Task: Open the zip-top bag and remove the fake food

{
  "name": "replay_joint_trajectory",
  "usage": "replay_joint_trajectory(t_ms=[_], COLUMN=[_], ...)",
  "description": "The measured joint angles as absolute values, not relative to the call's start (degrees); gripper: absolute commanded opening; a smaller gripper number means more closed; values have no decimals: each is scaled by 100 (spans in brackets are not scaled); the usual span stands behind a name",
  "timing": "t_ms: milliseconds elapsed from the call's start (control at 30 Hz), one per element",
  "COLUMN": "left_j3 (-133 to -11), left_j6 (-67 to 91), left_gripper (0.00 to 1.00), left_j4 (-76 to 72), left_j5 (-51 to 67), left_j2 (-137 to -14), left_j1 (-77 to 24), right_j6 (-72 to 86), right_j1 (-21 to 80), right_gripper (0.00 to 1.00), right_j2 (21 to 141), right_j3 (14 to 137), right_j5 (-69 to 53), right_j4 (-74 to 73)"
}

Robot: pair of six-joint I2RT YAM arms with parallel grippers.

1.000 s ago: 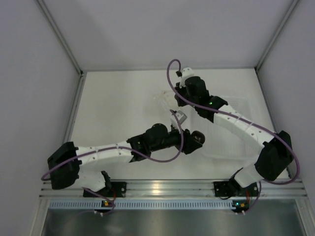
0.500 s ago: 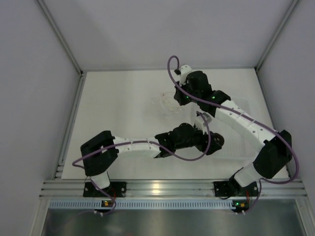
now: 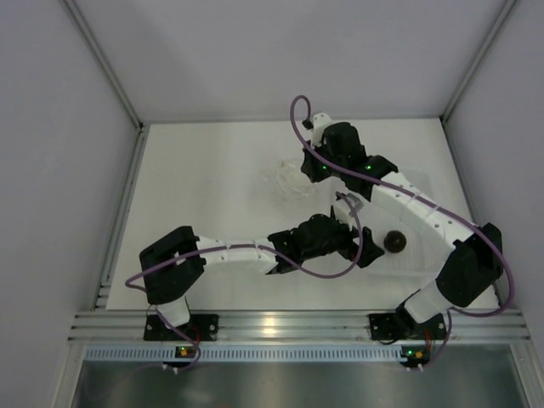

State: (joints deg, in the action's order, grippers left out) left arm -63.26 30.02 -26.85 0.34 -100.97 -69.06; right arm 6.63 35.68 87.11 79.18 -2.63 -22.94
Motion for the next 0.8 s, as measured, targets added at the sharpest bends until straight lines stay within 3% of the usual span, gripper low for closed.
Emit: replay_joint_trajectory(t_ms=[433,800], left_j3=[-4499,-4294], left_j6=[2930,3017], left_gripper=[98,98], left_j4=[-2296,-276], left_j5=[-1302,-3218], left_j2=[-7618,-5948], left_j1=[-6904,-6904], right_j6=[1420,2206], right_j1=[3376,3347], right_gripper=[0,0], right_j2=[9207,10630], right_j3=[7841,8141], right_j5=[-285,-703], right_j4=[-1944,-1568])
